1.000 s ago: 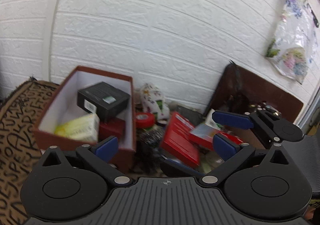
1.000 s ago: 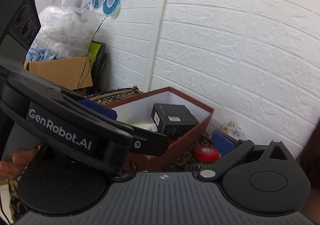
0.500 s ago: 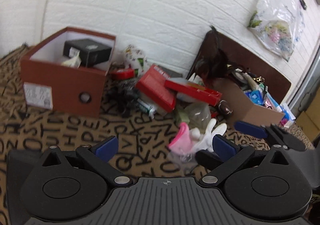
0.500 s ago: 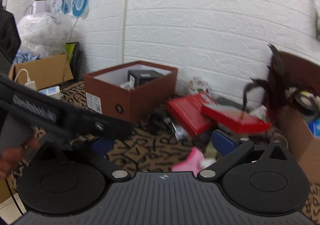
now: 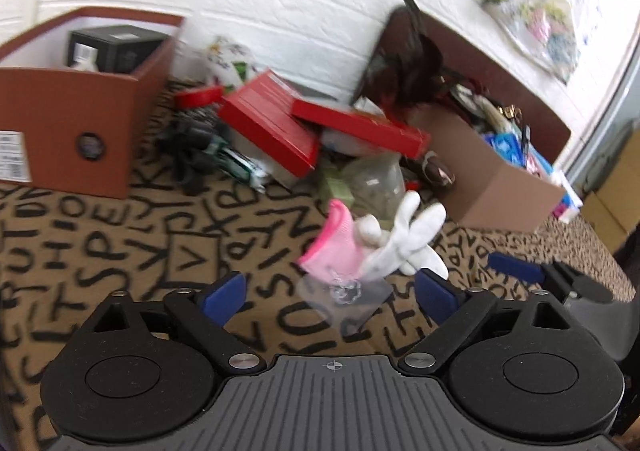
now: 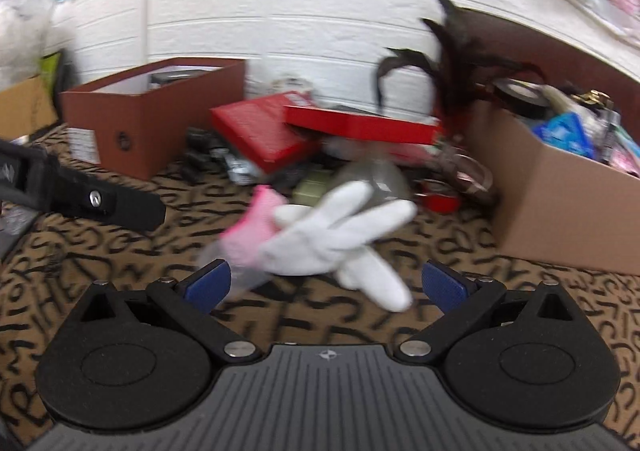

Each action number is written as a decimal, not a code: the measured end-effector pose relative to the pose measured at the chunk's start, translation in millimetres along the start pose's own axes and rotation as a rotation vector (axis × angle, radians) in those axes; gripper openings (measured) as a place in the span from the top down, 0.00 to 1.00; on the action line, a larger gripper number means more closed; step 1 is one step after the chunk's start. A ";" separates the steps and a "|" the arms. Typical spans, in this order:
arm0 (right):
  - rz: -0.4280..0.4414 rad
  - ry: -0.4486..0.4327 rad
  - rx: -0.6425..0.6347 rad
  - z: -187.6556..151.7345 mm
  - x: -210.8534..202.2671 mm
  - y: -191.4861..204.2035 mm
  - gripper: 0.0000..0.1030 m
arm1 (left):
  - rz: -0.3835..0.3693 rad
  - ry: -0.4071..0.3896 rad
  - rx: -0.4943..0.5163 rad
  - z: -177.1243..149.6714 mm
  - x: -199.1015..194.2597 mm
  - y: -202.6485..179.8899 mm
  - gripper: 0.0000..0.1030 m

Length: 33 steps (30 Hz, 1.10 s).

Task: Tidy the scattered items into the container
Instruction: 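Open the left gripper to release the box and return to the table, then grasp the white glove and pink sock bundle with the left gripper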

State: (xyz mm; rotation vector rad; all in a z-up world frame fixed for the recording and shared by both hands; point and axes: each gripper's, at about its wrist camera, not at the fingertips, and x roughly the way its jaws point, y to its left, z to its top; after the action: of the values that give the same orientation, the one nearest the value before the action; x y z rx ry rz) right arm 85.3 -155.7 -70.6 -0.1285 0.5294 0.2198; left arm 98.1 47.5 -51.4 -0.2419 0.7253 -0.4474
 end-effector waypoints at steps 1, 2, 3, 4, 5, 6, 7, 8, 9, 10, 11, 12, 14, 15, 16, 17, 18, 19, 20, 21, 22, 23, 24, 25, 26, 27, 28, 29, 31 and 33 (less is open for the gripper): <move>-0.017 0.003 0.002 -0.6 2.2 -3.5 0.06 | -0.017 0.010 0.011 0.0 5.0 -2.0 0.12; -0.031 0.007 0.004 -1.5 4.7 -6.8 0.06 | -0.032 0.014 0.025 0.0 9.5 -4.4 0.12; -0.040 0.010 0.007 -2.1 7.1 -9.9 0.06 | -0.043 0.016 0.043 -0.2 13.8 -7.0 0.12; -0.043 0.010 0.013 -2.8 9.5 -13.1 0.06 | -0.046 0.020 0.060 -0.5 18.1 -9.6 0.12; -0.044 0.009 0.022 -3.3 12.0 -16.4 0.06 | -0.049 0.026 0.073 -0.7 21.8 -11.6 0.12; -0.045 0.009 0.031 -3.8 14.5 -19.5 0.06 | -0.058 0.034 0.081 -0.9 25.0 -12.8 0.12; -0.047 0.009 0.037 -4.2 16.9 -21.9 0.06 | -0.067 0.041 0.085 -1.0 27.9 -13.7 0.12; -0.050 0.011 0.041 -4.0 19.5 -24.2 0.07 | -0.069 0.044 0.085 -1.0 30.3 -13.9 0.13; -0.051 0.013 0.043 -3.4 22.2 -25.9 0.08 | -0.066 0.045 0.084 -0.9 32.5 -13.7 0.13; -0.050 0.017 0.040 -2.7 25.1 -26.9 0.09 | -0.060 0.046 0.084 -0.7 34.8 -13.4 0.13; -0.048 0.020 0.036 -2.0 28.0 -27.4 0.10 | -0.053 0.051 0.085 -0.8 37.1 -12.9 0.13; -0.045 0.021 0.037 -1.1 30.4 -28.2 0.11 | -0.046 0.056 0.088 -1.2 39.1 -12.2 0.13; -0.031 0.019 0.047 0.8 34.6 -30.3 0.14 | -0.042 0.067 0.102 -3.1 41.7 -10.1 0.16; -0.025 0.018 0.054 1.7 36.9 -31.3 0.14 | -0.041 0.074 0.110 -4.2 43.6 -9.3 0.17; -0.017 0.020 0.057 2.3 39.5 -31.7 0.14 | -0.037 0.081 0.115 -5.2 45.2 -8.3 0.20; -0.008 0.025 0.057 2.5 42.5 -31.6 0.15 | -0.031 0.086 0.118 -6.0 46.7 -7.4 0.23; 0.002 0.031 0.054 2.5 45.7 -30.8 0.17 | -0.024 0.084 0.124 -6.4 47.8 -6.9 0.24; 0.013 0.039 0.050 2.4 49.1 -29.6 0.20 | -0.015 0.079 0.131 -6.5 48.6 -7.1 0.28; 0.026 0.048 0.049 2.1 52.8 -28.7 0.22 | -0.006 0.078 0.138 -6.3 49.1 -7.5 0.34; 0.042 0.059 0.053 1.6 56.2 -28.2 0.30 | 0.000 0.081 0.143 -5.9 49.8 -7.8 0.40; 0.067 0.070 0.062 1.2 58.8 -28.4 0.44 | 0.006 0.086 0.144 -5.4 50.3 -7.7 0.46; 0.096 0.077 0.075 0.6 59.6 -28.9 0.52 | 0.011 0.087 0.140 -4.7 50.0 -7.4 0.49; 0.119 0.077 0.090 0.1 58.5 -29.3 0.62 | 0.010 0.086 0.131 -3.9 49.2 -7.2 0.53; 0.129 0.075 0.097 -0.1 56.3 -29.1 0.69 | 0.002 0.086 0.122 -3.2 48.2 -7.2 0.61; 0.133 0.074 0.093 -0.1 53.8 -28.3 0.72 | -0.006 0.084 0.115 -2.8 46.5 -7.4 0.68; 0.131 0.073 0.085 0.2 50.8 -27.3 0.78 | -0.010 0.080 0.112 -2.6 44.4 -8.1 0.72; 0.130 0.070 0.078 0.7 47.3 -26.4 0.82 | -0.012 0.075 0.112 -2.7 42.1 -9.0 0.79; 0.134 0.068 0.072 0.9 43.6 -26.0 0.83 | -0.011 0.071 0.112 -2.8 39.6 -9.4 0.84; 0.150 0.064 0.061 1.6 35.6 -25.0 0.88 | -0.004 0.062 0.107 -3.0 34.5 -9.4 0.89; 0.170 0.056 0.050 1.7 27.5 -23.1 0.90 | 0.007 0.057 0.099 -3.1 29.0 -8.3 0.95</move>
State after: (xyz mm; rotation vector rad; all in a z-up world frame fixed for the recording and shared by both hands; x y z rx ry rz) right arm 114.8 -173.0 -81.7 -0.0412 0.6014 0.3694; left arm 112.6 26.3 -67.6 -0.1342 0.7576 -0.4836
